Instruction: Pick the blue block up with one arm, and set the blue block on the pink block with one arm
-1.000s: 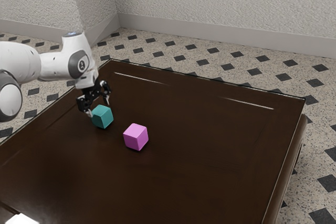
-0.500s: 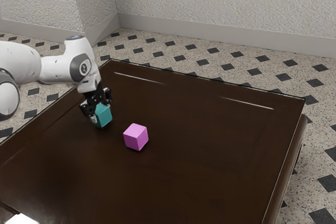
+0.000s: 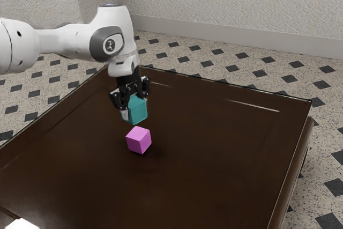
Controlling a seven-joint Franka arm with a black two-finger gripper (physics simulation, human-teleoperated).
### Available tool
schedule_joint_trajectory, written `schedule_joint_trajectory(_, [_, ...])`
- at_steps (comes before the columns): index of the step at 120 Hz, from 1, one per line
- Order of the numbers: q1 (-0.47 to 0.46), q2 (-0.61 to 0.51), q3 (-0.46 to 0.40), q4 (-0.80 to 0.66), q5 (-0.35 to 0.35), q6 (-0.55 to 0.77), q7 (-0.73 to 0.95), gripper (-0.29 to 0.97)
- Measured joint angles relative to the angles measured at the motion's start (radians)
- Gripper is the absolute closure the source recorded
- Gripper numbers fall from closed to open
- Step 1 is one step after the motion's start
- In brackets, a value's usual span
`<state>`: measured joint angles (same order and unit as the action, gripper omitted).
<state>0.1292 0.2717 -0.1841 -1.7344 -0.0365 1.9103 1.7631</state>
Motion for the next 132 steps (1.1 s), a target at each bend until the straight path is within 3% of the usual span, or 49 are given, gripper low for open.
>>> schedule_joint_trajectory(18, [-0.017, 0.094, 0.028, 0.050, 0.004, 0.027, -0.078, 0.35])
schedule_joint_trajectory(72, [-0.016, 0.174, 0.029, 0.044, 0.083, 0.109, -0.233, 0.35])
schedule_joint_trajectory(100, [-0.009, 0.184, 0.029, 0.045, 0.076, 0.123, -0.274, 0.14])
schedule_joint_trajectory(118, [-0.016, 0.109, 0.022, 0.034, 0.055, 0.124, -0.293, 0.07])
schedule_joint_trajectory(132, [-0.020, -0.140, 0.016, 0.013, 0.035, 0.035, -0.313, 0.04])
